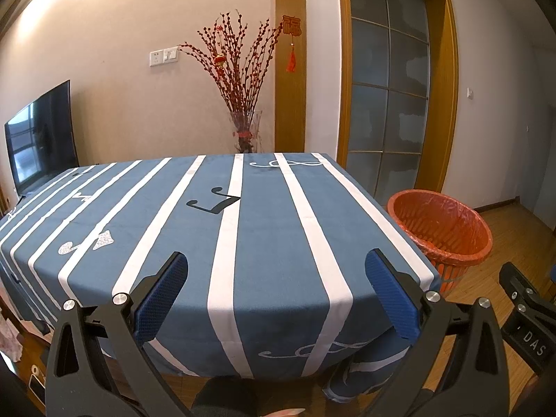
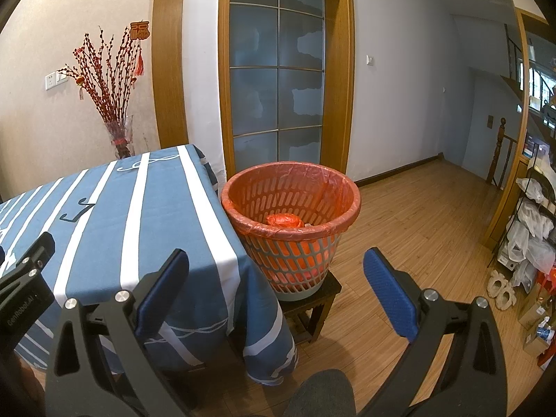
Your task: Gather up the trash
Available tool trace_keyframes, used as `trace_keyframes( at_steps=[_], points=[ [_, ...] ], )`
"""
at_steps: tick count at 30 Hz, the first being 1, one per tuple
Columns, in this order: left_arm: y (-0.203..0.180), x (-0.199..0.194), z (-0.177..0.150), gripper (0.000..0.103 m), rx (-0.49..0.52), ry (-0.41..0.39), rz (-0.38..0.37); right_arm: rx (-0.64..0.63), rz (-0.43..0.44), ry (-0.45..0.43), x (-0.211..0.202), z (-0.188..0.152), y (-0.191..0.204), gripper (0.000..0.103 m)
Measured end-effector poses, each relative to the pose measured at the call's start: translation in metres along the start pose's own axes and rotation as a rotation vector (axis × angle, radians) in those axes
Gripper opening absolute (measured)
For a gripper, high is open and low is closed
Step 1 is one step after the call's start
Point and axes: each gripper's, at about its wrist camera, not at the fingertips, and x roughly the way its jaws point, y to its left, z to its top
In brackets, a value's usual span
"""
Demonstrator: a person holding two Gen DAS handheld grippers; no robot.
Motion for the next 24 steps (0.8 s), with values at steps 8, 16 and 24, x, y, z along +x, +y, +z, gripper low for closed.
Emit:
trace_keyframes(
  at_steps=[8,16,24],
  points=[
    [-0.0001,0.0002,-0.0005,0.1,-0.004,0.002,0.0,0.0,0.0,0.0,0.0001,0.0002,0.0002,0.098],
    [-0.0001,-0.0002,-0.0012,0.1,-0.006,0.004,0.002,-0.001,0.0,0.0,0.0002,0.0003,0.0005,0.098],
    [-0.002,-0.0002,-0.0028,0.1,-0.013,0.007,0.005,-0.001,0.0,0.0,0.0002,0.0004,0.0008,0.098]
  ],
)
